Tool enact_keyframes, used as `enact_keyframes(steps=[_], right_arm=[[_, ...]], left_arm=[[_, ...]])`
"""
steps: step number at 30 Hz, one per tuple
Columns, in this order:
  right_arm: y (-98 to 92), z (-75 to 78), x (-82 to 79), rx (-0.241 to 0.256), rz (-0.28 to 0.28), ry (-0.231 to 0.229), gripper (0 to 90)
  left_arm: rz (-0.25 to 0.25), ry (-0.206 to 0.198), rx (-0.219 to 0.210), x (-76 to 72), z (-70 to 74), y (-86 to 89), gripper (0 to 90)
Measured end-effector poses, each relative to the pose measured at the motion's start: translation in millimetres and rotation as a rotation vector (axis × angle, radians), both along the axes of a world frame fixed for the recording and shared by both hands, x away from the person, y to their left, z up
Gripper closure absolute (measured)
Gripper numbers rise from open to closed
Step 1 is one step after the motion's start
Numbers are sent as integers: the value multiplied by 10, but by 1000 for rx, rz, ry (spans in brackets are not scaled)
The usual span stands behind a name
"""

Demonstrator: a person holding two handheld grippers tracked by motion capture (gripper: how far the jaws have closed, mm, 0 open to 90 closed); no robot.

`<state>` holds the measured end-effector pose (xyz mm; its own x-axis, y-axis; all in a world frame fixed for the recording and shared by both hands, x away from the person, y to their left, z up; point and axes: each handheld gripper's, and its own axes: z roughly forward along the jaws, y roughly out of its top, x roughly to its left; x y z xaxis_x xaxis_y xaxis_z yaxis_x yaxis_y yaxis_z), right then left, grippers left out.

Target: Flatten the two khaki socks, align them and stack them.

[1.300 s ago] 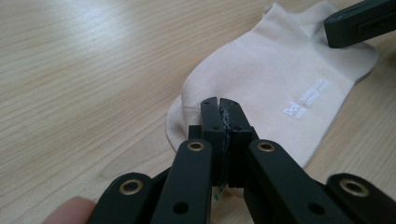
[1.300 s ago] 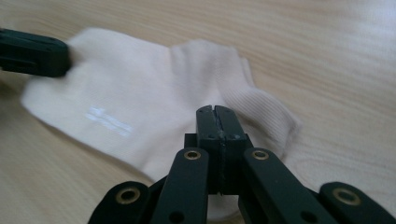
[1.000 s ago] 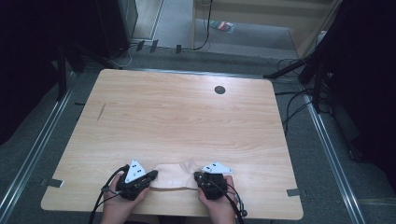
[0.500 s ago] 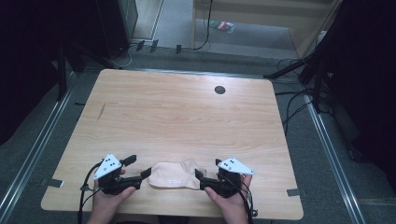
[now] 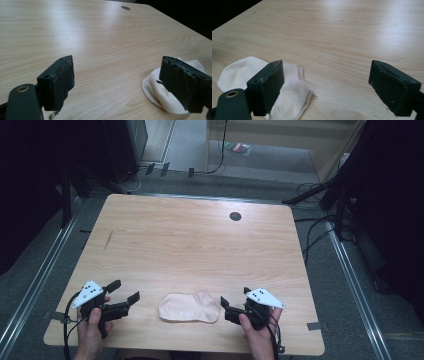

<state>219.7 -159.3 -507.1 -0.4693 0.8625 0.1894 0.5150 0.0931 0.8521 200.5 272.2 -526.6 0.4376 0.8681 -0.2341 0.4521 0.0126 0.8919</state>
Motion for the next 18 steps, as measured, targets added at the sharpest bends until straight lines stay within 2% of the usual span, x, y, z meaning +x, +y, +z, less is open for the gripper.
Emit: enact_keyframes(steps=[8,12,18], right_arm=[[-195,-8,40,-14,-59,-1,133],[-319,-17,58,-6,-73,-1,133],[-527,-40,82,-8,-125,0,135]], left_arm=[[55,1,10,16,-22,164,132],[78,5,11,23,-37,242,132],[119,6,31,31,-61,378,132]])
